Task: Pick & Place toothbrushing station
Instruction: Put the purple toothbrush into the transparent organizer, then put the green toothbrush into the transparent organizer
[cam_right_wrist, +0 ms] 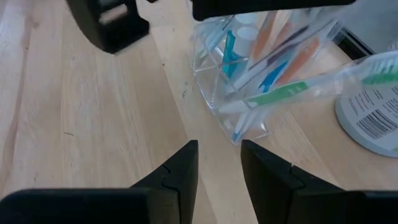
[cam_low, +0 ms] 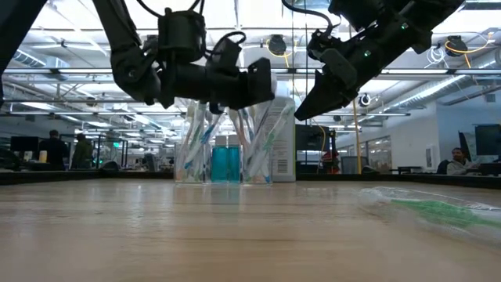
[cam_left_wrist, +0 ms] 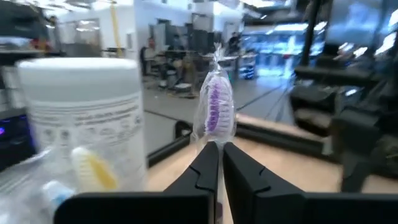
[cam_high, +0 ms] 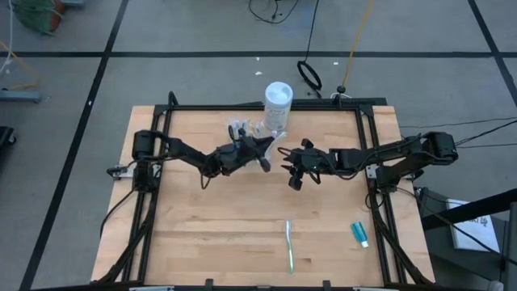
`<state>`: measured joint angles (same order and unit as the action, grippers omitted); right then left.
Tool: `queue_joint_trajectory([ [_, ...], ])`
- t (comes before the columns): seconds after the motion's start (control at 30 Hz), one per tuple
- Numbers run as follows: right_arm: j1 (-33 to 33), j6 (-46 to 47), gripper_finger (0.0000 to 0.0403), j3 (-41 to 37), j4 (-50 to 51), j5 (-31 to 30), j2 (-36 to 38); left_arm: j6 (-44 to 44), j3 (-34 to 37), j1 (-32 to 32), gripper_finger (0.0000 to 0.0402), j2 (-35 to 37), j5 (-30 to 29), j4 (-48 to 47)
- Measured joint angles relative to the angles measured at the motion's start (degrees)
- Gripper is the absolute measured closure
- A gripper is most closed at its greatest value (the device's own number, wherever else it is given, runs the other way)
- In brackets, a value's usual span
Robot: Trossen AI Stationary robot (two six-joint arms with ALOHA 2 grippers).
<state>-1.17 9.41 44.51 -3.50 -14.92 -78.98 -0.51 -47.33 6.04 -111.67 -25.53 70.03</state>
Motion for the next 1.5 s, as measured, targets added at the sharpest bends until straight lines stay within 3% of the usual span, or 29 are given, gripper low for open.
queue_joint_trajectory([
  [0.33, 0.13, 3.37, 0.029, -0.27, 2.65, 0.66, 0.0, -0.67, -0.02, -3.7, 0.0392, 0.02, -11.88, -12.39],
  [0.6, 0.6, 13.88, 0.0294, -2.56, 1.91, 13.02, 0.04, -1.45, -0.02, -5.35, 0.0388, 2.71, -14.82, -15.09],
  [0.87, 6.15, 32.33, 0.0299, -6.73, 2.44, 25.81, 0.02, 8.13, -0.83, -5.44, 0.0315, 12.63, -14.96, -37.41],
  [1.07, 13.48, 49.45, 0.0288, -11.63, 0.35, 24.95, -0.1, 10.68, -0.83, -6.49, 0.0279, 16.32, -14.96, -42.0],
  [1.17, 17.48, 56.74, 0.0281, -13.42, -4.71, 20.55, -1.17, 9.27, -0.83, -7.05, 0.0272, 16.91, -14.92, -42.02],
  [1.4, 21.2, 55.74, 0.0266, -13.63, -22.21, 17.91, -9.23, 9.24, -0.87, -7.36, 0.027, 16.91, -14.47, -42.57],
  [1.5, 21.18, 55.93, 0.0264, -13.64, -22.92, 17.86, -13.14, 9.22, -0.87, -7.36, 0.027, 16.91, -13.52, -42.92],
])
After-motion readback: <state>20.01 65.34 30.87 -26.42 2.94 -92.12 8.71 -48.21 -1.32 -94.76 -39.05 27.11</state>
